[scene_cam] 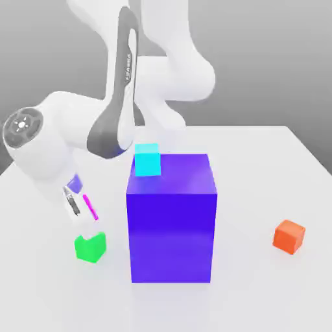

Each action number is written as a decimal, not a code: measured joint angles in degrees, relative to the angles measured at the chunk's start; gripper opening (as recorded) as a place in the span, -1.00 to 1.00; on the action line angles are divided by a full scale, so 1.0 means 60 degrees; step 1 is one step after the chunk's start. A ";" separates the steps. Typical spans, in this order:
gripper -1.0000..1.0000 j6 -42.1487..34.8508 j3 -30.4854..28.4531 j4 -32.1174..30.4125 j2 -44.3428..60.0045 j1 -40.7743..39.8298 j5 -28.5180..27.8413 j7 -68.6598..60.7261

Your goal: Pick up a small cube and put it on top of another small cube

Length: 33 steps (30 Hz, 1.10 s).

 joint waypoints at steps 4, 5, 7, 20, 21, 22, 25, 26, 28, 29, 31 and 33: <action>-1.00 0.1180 -0.0104 -0.0784 -0.0838 0.0068 -0.0141 -0.0735; -1.00 0.1489 -0.0122 -0.0986 -0.1080 0.0086 -0.0173 -0.0910; -1.00 0.2118 -0.0146 -0.1396 -0.1605 0.0114 -0.0233 -0.1250; -1.00 0.4038 -0.0677 -0.2072 -0.1777 0.0909 0.0935 -0.3059; -1.00 0.4124 -0.0688 -0.2070 -0.1666 0.0967 0.1093 -0.3161; -1.00 0.4207 -0.0697 -0.2067 -0.1556 0.1023 0.1252 -0.3265; -1.00 0.4444 -0.0754 -0.2054 -0.1236 0.1215 0.1726 -0.3594; -1.00 0.4516 -0.0754 -0.2048 -0.1133 0.1257 0.1866 -0.3687; -1.00 0.4670 -0.0796 -0.2037 -0.0933 0.1378 0.2139 -0.3875; -1.00 0.4751 -0.0812 -0.2032 -0.0836 0.1428 0.2259 -0.3956; -1.00 0.4901 -0.0788 -0.2020 -0.0650 0.1449 0.2502 -0.4131; -1.00 0.5049 -0.0761 -0.2008 -0.0478 0.1431 0.2683 -0.4254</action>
